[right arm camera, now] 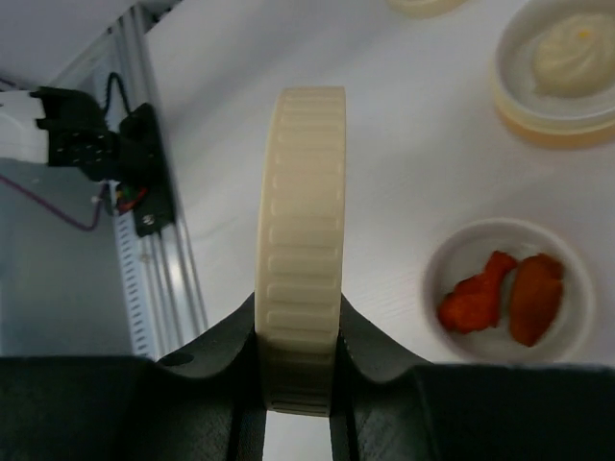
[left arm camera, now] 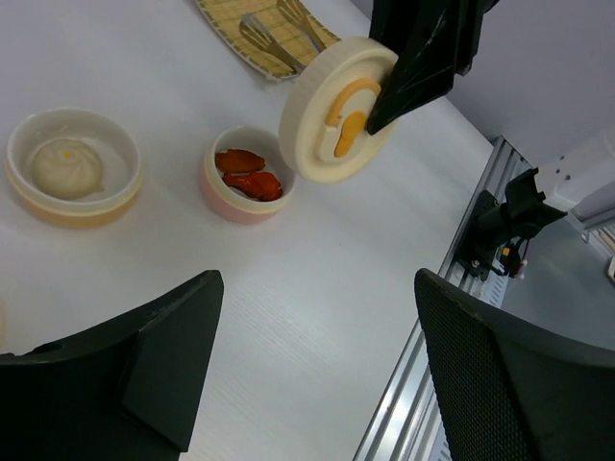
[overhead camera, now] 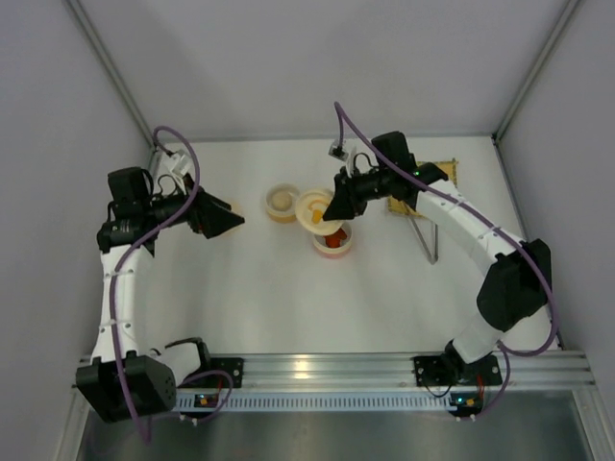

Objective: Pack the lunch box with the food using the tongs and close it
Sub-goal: Pick up the box lid from the center of the board.

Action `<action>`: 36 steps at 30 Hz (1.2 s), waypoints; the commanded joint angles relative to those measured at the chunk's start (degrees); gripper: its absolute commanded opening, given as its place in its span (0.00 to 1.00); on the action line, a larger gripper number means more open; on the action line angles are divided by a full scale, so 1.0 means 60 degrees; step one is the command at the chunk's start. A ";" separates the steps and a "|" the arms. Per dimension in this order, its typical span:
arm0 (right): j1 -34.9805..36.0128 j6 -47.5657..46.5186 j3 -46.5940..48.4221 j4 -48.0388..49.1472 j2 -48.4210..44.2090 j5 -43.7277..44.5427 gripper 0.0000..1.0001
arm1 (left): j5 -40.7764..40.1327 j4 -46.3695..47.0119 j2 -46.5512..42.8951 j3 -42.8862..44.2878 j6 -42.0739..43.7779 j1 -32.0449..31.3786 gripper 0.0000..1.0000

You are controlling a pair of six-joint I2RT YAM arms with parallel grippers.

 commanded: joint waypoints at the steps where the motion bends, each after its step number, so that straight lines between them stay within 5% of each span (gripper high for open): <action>1: 0.0056 0.1705 -0.0351 0.0317 -0.0048 -0.2500 0.00 | 0.0595 -0.0191 -0.0191 0.0300 0.1432 -0.0565 0.85; 7: 0.0246 0.0392 -0.0030 -0.0823 0.0348 -0.3425 0.00 | -0.0520 -0.0647 -0.0178 0.0286 0.2230 -0.1826 0.80; 11: 0.0597 -0.0328 0.0511 -0.1790 0.0465 -0.3586 0.00 | -0.0637 -0.1584 0.0394 0.0564 0.2831 -0.2937 0.87; 24: 0.1638 -0.0931 0.0864 -0.2554 0.0509 -0.3674 0.00 | -0.1092 -0.0062 0.0746 0.0052 0.1163 -0.3804 0.87; 31: 0.1770 -0.0799 0.1259 -0.2612 0.0670 -0.3806 0.00 | -0.0696 0.0494 0.0849 -0.0313 0.0386 -0.4170 0.75; 36: 0.1799 -0.0740 0.1348 -0.2612 0.0758 -0.3865 0.00 | -0.0344 0.0714 0.0922 -0.0402 0.0005 -0.4346 0.51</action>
